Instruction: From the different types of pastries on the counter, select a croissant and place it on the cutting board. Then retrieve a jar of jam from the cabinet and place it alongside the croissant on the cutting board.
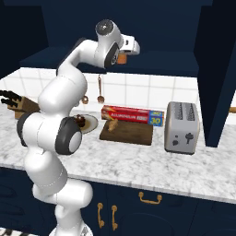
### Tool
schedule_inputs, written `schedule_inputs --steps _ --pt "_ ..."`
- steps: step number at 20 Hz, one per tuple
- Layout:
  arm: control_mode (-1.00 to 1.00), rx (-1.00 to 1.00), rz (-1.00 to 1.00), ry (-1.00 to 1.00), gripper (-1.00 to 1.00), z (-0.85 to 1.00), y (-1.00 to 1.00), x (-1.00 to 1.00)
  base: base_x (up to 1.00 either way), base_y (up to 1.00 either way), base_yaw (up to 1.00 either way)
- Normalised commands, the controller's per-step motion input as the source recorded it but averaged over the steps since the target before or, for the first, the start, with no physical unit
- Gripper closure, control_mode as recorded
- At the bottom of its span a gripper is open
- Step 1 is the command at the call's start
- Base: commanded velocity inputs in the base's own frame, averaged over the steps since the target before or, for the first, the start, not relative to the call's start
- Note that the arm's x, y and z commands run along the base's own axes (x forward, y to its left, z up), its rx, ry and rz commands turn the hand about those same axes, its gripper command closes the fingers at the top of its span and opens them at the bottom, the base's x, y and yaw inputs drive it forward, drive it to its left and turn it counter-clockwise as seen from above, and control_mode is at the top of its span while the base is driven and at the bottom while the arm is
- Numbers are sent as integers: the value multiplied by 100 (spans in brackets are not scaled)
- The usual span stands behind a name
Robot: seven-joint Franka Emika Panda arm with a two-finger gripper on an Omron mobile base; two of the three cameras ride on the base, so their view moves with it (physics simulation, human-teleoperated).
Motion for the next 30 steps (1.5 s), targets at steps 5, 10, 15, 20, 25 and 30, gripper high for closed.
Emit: schedule_inputs --steps 5,10,15,20,25,30 --pt "-100 3 2 4 100 -15 -1 3 0 0 0" --pt "-100 0 4 -9 100 -6 -12 -3 0 0 0" --pt "-100 2 4 -18 100 11 -18 -43 0 0 0" --pt "-100 1 3 -6 100 42 -6 -34 0 0 0" --pt "-100 4 0 0 100 58 -7 -44 0 0 0" --pt "-100 3 0 -8 100 16 -17 -86 0 0 0"
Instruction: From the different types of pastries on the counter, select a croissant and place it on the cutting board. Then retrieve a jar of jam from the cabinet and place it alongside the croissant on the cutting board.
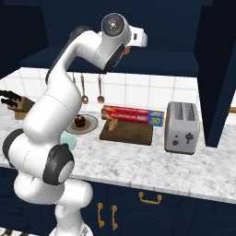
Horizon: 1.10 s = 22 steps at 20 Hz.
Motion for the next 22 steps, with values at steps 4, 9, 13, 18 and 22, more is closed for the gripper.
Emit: schedule_inputs --steps 4,9,13,18,22 --pt "-100 0 1 -24 100 -2 -9 -100 0 0 0" --pt "-100 0 1 -21 100 -3 3 -100 0 0 0" --pt "-100 0 0 -10 100 -6 20 -98 0 0 0" --pt "-100 -1 0 0 100 -1 35 -89 0 0 0" --pt "-100 0 -3 0 100 0 -3 -100 0 0 0"
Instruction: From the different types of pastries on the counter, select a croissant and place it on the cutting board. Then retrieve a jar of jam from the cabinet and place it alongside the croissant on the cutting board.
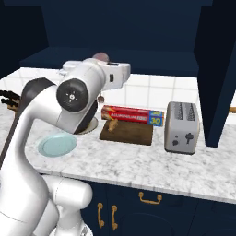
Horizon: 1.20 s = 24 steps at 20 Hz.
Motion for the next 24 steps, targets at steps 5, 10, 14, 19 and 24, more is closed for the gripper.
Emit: schedule_inputs --steps 5,10,14,19,24 --pt "-100 -1 -7 0 100 -24 -2 -98 0 0 0" --pt "-100 -8 -3 1 100 -80 0 -81 0 0 0" --pt "-100 -10 0 0 100 -100 7 -38 0 0 0" --pt "-100 -16 33 5 100 -99 10 28 0 0 0" --pt "-100 -1 23 -2 100 -100 12 8 0 0 0"
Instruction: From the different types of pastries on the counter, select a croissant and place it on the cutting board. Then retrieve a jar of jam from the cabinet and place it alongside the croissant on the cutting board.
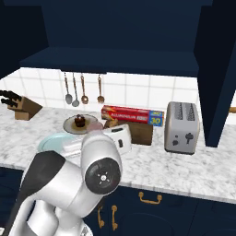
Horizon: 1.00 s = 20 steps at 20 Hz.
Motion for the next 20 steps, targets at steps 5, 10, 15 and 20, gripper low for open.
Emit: schedule_inputs --steps 5,10,15,20 --pt "-100 7 -27 -13 100 -98 58 15 0 0 0" --pt "-100 9 -4 -15 100 -93 41 50 0 0 0" --pt "-100 15 0 -22 100 -63 7 68 0 0 0" --pt "-100 1 -12 -4 100 -8 30 59 0 0 0"
